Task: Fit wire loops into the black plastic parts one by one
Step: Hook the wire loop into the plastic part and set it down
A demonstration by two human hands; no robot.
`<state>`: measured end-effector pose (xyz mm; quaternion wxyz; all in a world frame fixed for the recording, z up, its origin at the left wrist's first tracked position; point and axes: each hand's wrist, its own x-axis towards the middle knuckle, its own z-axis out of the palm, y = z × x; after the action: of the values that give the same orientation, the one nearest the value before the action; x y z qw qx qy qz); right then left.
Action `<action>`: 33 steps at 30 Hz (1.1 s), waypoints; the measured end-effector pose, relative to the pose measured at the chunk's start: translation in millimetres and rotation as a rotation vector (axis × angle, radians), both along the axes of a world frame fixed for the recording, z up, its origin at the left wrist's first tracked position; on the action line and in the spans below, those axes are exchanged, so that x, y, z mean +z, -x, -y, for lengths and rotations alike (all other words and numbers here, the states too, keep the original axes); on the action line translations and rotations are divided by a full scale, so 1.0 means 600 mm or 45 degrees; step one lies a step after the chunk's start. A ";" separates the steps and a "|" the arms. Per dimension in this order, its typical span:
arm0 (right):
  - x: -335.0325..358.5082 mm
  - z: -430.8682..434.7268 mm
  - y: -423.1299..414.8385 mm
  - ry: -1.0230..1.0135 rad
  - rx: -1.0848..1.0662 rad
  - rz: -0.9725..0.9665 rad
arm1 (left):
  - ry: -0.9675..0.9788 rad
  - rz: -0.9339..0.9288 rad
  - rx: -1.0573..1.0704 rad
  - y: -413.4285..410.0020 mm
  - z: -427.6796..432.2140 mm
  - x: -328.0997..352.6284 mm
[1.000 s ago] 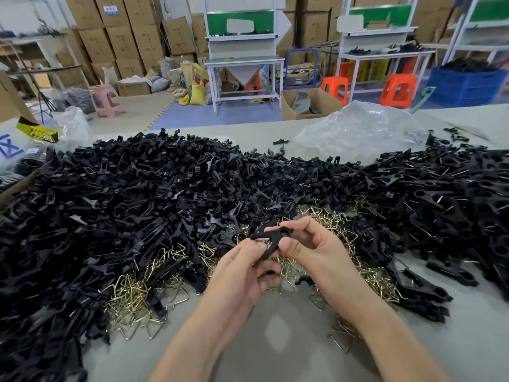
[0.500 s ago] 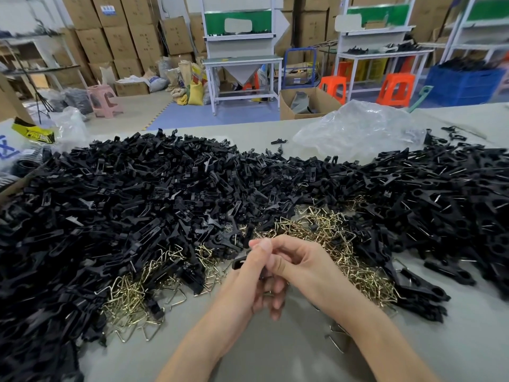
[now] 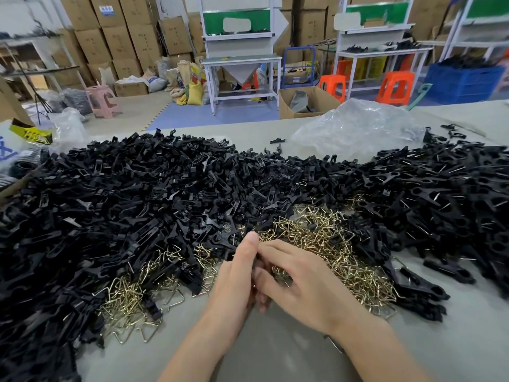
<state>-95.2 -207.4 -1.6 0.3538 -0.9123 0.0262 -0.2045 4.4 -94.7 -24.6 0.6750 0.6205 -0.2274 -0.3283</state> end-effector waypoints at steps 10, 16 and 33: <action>0.007 -0.007 0.000 0.022 -0.034 0.044 | -0.088 0.025 0.078 0.005 0.002 0.006; 0.002 -0.008 0.000 0.010 0.006 0.060 | -0.045 0.006 0.039 0.006 0.000 0.011; 0.088 0.115 -0.012 -0.872 -0.504 0.600 | 0.132 0.272 -0.299 0.028 -0.010 0.017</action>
<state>-87.8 -276.1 51.1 0.5854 -0.6487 0.1850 -0.4497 -12.7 -88.4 -14.2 0.6352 0.5853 -0.3854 -0.3248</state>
